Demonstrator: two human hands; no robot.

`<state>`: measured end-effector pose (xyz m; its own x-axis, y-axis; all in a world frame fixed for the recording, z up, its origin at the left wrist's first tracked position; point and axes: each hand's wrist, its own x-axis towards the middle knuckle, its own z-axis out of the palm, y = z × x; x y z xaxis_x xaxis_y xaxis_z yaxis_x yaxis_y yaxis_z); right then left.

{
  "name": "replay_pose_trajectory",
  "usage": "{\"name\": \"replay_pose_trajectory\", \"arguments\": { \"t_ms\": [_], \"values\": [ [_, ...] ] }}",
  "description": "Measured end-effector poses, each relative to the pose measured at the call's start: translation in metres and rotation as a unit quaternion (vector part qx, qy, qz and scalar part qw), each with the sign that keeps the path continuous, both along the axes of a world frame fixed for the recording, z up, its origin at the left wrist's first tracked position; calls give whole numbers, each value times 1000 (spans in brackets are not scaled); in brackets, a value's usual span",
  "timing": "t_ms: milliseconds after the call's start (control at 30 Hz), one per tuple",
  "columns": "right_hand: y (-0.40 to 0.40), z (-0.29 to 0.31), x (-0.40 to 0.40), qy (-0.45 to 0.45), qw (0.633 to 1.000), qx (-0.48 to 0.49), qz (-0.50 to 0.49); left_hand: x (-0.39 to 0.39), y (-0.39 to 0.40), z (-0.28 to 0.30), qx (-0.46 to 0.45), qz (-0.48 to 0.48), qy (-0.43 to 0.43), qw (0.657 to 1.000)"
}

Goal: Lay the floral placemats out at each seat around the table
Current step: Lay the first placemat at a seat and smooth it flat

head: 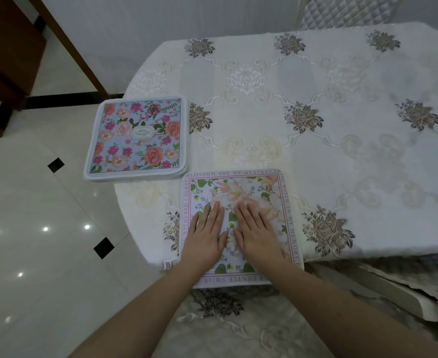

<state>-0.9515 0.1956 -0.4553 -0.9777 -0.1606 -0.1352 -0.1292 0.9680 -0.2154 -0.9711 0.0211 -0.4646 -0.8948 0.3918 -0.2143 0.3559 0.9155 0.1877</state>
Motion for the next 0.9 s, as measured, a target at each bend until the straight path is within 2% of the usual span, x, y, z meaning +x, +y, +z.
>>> {"name": "replay_pose_trajectory", "arguments": {
  "t_ms": [267,533,733,800,900],
  "values": [
    [43,-5,20,-57,998,16,-8,-1,-39,5,-12,-21,-28,999],
    [87,7,31,-104,991,35,-70,7,-58,14,-58,62,-33,996],
    [91,34,27,-159,982,83,-58,7,-67,27,-102,91,-67,988],
    [88,43,22,-178,979,83,-62,7,-70,34,-95,92,-90,987],
    [79,56,15,-198,976,83,-48,15,-70,49,-65,93,-76,991]
  ]
}}
